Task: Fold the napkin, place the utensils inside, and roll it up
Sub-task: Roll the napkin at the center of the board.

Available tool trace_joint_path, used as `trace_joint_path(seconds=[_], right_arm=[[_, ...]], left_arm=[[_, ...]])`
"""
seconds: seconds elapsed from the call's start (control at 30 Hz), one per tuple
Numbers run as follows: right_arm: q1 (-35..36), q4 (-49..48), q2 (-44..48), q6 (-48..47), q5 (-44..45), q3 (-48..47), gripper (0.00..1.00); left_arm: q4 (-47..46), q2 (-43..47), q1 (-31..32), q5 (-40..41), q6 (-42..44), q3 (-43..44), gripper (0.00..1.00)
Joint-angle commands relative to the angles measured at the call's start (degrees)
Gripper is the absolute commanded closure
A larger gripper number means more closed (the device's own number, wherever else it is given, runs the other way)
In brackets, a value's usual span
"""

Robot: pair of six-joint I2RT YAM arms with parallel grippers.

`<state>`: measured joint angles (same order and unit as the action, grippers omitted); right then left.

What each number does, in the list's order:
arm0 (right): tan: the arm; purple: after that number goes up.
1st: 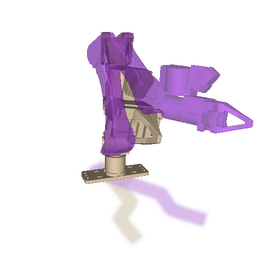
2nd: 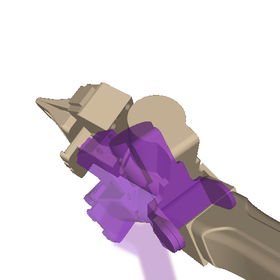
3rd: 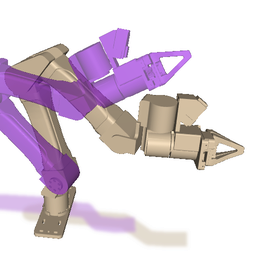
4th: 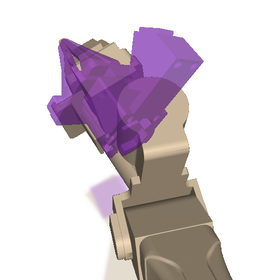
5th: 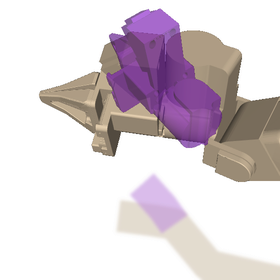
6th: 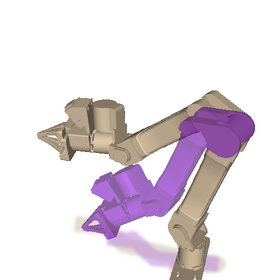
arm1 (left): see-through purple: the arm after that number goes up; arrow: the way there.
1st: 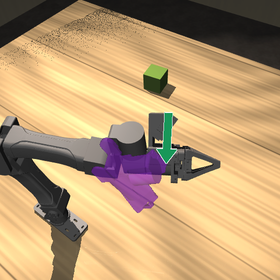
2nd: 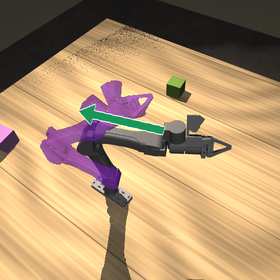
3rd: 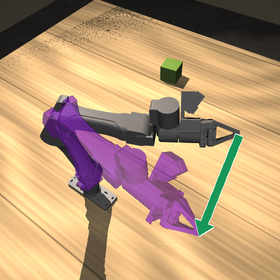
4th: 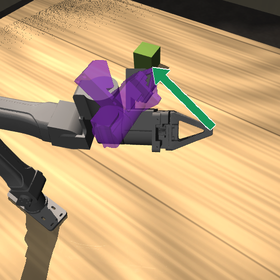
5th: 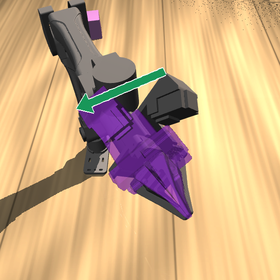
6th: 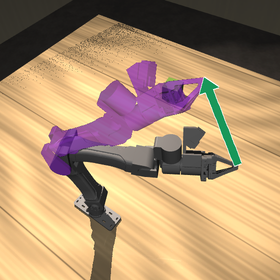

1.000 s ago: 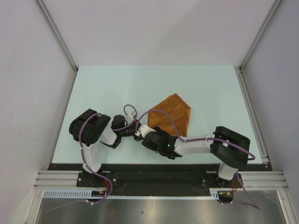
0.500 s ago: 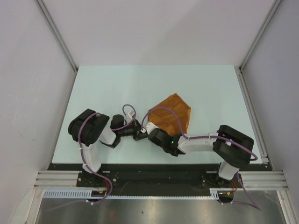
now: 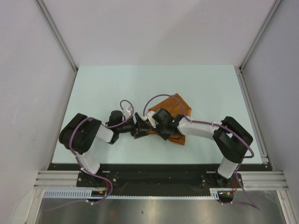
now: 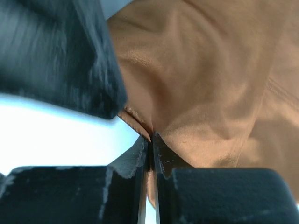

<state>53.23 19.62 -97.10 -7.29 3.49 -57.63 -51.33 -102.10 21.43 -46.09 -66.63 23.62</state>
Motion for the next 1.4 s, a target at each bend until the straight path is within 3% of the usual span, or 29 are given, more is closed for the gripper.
trace_joint_path(seconds=[0.0,0.03,0.13,0.4,0.63,0.83,0.97,1.37], right_arm=[[-2.5,10.5,-5.9,-3.9,-13.2,-8.4,0.92],[-2.9,12.8,-7.0,-4.4,-14.5,-9.6,0.94],[-4.8,16.1,-10.7,-5.0,-19.4,-13.4,0.96],[-10.6,20.5,-16.3,-5.4,-31.9,-19.8,1.00],[-15.3,25.6,-22.2,-6.3,-38.4,-24.7,1.00],[-17.5,27.5,-26.0,-7.0,-40.5,-26.5,1.00],[-18.2,27.4,-26.6,-7.0,-40.5,-26.0,1.00],[-18.4,26.2,-26.0,-6.0,-40.6,-23.9,1.00]], left_arm=[[19.0,9.5,-0.2,7.5,19.8,4.5,0.22],[25.3,12.6,-0.2,11.2,25.4,5.6,0.23],[30.4,18.1,-0.1,17.6,32.4,5.6,0.23],[33.1,24.8,1.1,24.3,37.4,3.0,0.27],[36.1,30.3,6.5,24.1,44.1,2.0,0.33],[39.6,29.2,13.1,21.1,43.6,4.7,0.37],[43.8,27.5,13.8,18.7,43.1,6.2,0.37],[24.5,18.1,13.9,12.1,36.1,7.1,0.37]])
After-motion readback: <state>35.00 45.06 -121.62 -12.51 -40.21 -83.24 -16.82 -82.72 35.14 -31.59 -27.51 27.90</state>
